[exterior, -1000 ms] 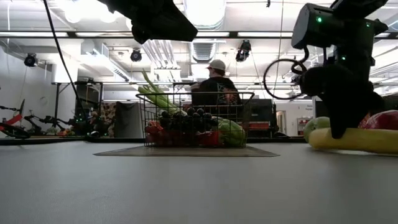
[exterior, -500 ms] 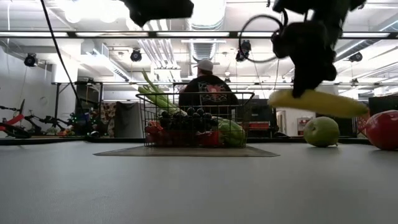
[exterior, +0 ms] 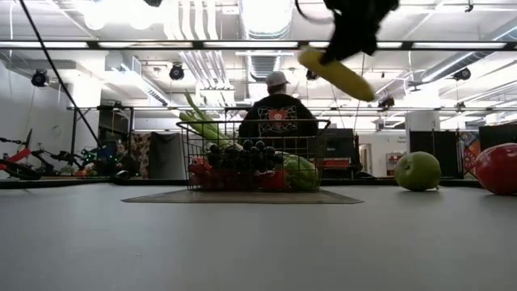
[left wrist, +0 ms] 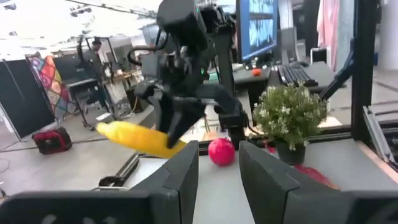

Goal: Build produce basket
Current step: Put the banana into the wire basket

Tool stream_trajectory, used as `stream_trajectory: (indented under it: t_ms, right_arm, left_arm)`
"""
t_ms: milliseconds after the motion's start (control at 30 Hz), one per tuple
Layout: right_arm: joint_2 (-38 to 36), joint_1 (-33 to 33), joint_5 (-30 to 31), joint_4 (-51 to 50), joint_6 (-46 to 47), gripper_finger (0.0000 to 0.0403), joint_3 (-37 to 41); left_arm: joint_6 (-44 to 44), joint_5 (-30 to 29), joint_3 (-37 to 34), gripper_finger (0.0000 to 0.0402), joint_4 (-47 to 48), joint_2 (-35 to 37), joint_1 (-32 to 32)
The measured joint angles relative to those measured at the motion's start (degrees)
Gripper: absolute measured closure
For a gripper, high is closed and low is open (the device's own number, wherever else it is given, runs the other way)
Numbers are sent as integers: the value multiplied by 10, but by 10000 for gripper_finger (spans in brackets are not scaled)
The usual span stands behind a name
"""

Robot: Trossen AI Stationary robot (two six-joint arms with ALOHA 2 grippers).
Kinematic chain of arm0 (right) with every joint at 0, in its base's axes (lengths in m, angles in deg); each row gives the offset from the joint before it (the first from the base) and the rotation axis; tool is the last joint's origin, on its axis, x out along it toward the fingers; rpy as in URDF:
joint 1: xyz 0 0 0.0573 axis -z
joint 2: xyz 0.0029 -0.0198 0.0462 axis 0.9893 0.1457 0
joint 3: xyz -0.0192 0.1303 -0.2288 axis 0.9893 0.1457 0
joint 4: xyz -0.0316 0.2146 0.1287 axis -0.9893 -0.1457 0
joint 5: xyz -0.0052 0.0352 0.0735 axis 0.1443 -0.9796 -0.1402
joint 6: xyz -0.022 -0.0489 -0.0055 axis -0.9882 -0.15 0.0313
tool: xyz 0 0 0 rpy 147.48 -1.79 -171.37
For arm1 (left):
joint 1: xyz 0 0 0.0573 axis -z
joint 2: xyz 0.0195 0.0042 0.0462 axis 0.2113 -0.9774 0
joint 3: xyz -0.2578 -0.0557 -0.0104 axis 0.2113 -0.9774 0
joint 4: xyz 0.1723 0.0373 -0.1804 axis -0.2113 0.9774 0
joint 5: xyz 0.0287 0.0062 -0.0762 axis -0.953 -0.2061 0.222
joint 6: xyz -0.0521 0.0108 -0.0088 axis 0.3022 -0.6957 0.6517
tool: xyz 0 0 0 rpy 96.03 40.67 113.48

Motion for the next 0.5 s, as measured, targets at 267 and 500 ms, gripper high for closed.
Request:
stream_trajectory:
  t_ms: [267,500]
  right_arm:
    - [2,37,-7,252,-131,305,38]
    - [41,70,-8,435,-174,305,82]
  left_arm:
    - [-32,0,-73,304,-129,30,0]
    - [-30,0,-76,304,-152,55,1]
